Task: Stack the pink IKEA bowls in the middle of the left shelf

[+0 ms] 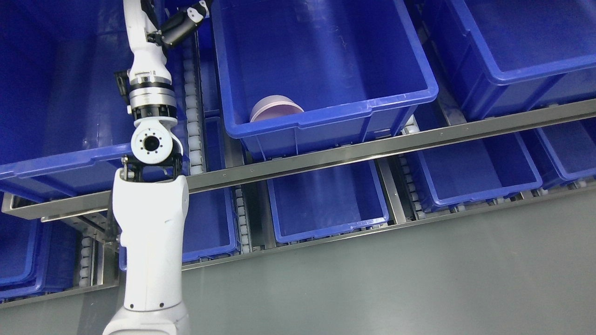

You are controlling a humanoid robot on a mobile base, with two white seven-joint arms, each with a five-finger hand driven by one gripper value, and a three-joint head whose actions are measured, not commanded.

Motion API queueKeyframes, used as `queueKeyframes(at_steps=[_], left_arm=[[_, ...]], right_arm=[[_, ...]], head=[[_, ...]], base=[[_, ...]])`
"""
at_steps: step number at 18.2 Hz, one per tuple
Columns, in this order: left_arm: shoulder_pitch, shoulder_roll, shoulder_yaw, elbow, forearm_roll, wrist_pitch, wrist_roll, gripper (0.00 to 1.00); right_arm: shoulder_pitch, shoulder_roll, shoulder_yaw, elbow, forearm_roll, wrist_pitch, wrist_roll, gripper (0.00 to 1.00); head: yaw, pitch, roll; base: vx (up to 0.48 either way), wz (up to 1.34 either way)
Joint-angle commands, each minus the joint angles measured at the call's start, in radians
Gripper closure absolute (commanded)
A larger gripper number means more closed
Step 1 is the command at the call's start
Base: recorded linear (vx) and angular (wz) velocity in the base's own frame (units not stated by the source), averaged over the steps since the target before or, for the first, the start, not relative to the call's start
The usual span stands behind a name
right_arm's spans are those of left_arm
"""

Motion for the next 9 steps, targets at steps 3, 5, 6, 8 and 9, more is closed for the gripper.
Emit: queueKeyframes(at_steps=[3,5,6,8,9], left_arm=[[0.098,0.009,-0.04,-0.078,0.022,0.007,0.002,0.0],[0.098,0.009,-0.04,-0.082,0.022,0.009,0.002,0.0],[0.1,0.009,-0.04,-0.082,0.022,0.009,0.002,0.0],[0.1,0.009,-0.04,-0.084,0.022,0.007,0.0,0.0],[0.098,0.009,-0.04,-0.084,0.022,0.007,0.0,0.0]], right_arm=[[0.0,-0.017,-0.011,0.0,0.008,0.001,0.001,0.0],[0.0,-0.017,-0.011,0.0,0.008,0.001,0.001,0.0],[0.0,-0.017,-0.011,0.0,0.008,0.001,0.001,0.0],[0.0,-0.017,-0.011,0.0,0.008,0.001,0.001,0.0],[0.0,-0.017,-0.011,0.0,0.008,0.001,0.001,0.0]], head=[[0.0,0.0,0.0],[0.0,0.0,0.0],[0.0,0.0,0.0],[0.0,0.0,0.0],[0.0,0.0,0.0]], base=[[0.0,0.0],[0.0,0.0],[0.0,0.0],[0.0,0.0],[0.0,0.0]])
